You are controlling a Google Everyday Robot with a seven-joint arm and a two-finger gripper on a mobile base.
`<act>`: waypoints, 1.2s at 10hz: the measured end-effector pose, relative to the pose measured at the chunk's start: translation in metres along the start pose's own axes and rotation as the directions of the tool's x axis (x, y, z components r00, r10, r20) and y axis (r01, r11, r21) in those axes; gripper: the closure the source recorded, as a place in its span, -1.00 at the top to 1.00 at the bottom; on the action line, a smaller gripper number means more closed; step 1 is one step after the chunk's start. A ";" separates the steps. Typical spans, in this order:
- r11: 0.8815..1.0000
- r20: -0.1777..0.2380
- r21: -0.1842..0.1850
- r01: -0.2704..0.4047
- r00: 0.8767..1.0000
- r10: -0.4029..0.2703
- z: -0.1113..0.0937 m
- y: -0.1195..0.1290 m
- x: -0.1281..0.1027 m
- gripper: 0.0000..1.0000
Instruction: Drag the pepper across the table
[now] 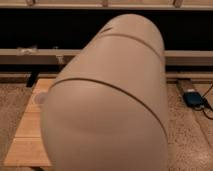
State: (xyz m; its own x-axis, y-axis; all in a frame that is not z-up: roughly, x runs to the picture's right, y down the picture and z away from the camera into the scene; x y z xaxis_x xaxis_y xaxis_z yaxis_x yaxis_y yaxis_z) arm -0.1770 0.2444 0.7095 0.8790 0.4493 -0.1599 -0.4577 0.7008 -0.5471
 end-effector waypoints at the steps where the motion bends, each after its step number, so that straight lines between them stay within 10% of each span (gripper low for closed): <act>1: 1.000 -0.002 0.005 -0.007 1.000 0.007 0.005 0.002 0.002 0.60; 12: 1.000 -0.106 0.004 0.031 0.994 -0.030 0.060 0.024 -0.004 0.60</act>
State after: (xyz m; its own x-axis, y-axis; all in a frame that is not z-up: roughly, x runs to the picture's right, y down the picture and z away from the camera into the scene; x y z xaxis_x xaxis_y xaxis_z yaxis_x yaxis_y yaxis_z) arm -0.1995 0.2930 0.7462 0.9017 0.3665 -0.2295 -0.4309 0.7169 -0.5481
